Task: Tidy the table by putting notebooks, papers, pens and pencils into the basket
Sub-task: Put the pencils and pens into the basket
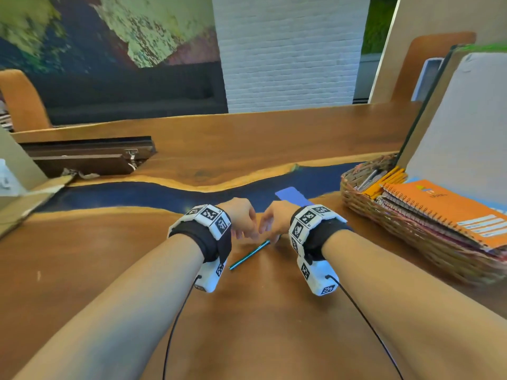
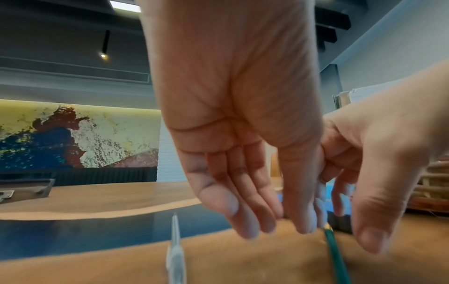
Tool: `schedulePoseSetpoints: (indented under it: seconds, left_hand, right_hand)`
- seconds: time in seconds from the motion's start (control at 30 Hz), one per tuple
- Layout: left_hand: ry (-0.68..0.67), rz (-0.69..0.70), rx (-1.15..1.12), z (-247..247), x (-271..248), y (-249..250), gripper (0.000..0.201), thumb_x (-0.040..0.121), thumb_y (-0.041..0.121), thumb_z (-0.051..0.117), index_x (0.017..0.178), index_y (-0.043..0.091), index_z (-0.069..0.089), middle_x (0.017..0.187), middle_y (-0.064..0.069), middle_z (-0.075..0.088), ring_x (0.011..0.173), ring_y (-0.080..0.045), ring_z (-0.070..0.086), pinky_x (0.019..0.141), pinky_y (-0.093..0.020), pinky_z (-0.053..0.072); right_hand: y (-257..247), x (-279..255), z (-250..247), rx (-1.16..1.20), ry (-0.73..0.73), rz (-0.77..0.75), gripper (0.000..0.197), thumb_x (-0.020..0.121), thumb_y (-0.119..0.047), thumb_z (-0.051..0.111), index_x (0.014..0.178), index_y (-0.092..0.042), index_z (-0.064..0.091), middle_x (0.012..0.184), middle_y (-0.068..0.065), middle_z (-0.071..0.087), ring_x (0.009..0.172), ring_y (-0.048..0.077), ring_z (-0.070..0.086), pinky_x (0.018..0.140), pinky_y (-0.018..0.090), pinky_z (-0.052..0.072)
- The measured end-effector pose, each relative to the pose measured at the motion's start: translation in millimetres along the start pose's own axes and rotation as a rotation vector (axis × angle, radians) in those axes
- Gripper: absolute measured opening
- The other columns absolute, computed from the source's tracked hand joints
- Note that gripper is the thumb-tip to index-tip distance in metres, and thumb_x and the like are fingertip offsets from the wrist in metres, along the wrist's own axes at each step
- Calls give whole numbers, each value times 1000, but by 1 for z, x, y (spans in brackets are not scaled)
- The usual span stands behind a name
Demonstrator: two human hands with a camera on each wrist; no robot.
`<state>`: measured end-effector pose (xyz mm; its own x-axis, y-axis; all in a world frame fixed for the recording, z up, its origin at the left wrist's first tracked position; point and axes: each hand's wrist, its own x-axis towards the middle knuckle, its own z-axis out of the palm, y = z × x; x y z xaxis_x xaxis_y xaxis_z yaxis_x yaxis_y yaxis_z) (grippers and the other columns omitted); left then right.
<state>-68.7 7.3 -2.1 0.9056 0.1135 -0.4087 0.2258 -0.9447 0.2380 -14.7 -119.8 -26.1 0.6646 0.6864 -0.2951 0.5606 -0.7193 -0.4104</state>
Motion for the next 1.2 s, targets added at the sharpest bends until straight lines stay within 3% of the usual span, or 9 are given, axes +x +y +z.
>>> schedulePoseSetpoints:
  seconds: [0.13,0.27,0.4,0.57,0.67,0.83,0.9,1.03,1.2]
  left_hand:
    - [-149,-77,48,18,-7,-1,26,71,28,81,85,13,65,71,-1,66,70,-20,62,71,-29,53]
    - [-137,-62,146,20,-10,3,19,76,23,76,87,13,64,68,0,61,67,-20,58,70,-28,50]
    - [-74,61,205,-21,-21,16,15,74,24,72,81,10,71,68,-3,63,61,-19,55,60,-25,44]
    - [307,263,-149,-95,-29,46,20,77,33,75,83,15,70,69,3,68,61,-9,63,47,-13,46]
    - [519,332,-446,-107,-16,72,26,83,35,71,92,12,63,76,-1,68,61,-11,64,47,-13,50]
    - [225,406,-612,-76,15,132,23,93,18,58,106,-1,60,82,-10,67,66,-17,61,60,-21,51]
    - [222,459,-602,-64,27,151,28,87,14,66,111,0,60,86,-9,67,68,-13,63,63,-20,53]
    - [262,497,-614,-53,54,189,33,78,10,75,107,3,60,89,-10,68,66,-12,63,59,-19,56]
    - [288,470,-529,-43,86,225,28,81,12,68,108,10,58,106,-11,63,70,-20,61,62,-27,55]
  right_hand:
    - [-7,2,13,-189,-26,-15,27,68,-9,76,90,-23,68,100,1,70,93,22,66,85,37,55]
    - [-9,1,18,-251,-30,-26,23,67,-13,76,70,-27,58,85,-2,67,87,23,66,82,39,56]
    - [-12,-10,11,-207,42,-48,19,81,-18,67,100,-14,68,90,5,64,86,23,62,76,31,52]
    - [1,-33,-49,307,259,-58,9,89,-13,59,89,-7,65,66,1,61,60,9,58,54,16,46]
    - [18,-47,-85,614,474,-42,9,88,-5,60,80,-8,59,68,6,61,62,16,62,54,21,54]
    - [68,-63,-123,710,715,116,8,85,-8,64,90,-2,65,75,10,65,77,24,65,75,40,58]
    - [89,-68,-128,743,754,191,3,84,-9,66,84,-6,66,72,9,65,75,24,65,70,36,59]
    - [124,-75,-137,696,810,278,2,82,-9,69,84,-9,68,70,2,62,65,13,60,42,13,46]
    - [161,-72,-146,783,791,415,14,83,-13,68,80,-8,55,76,8,56,64,18,55,48,18,50]
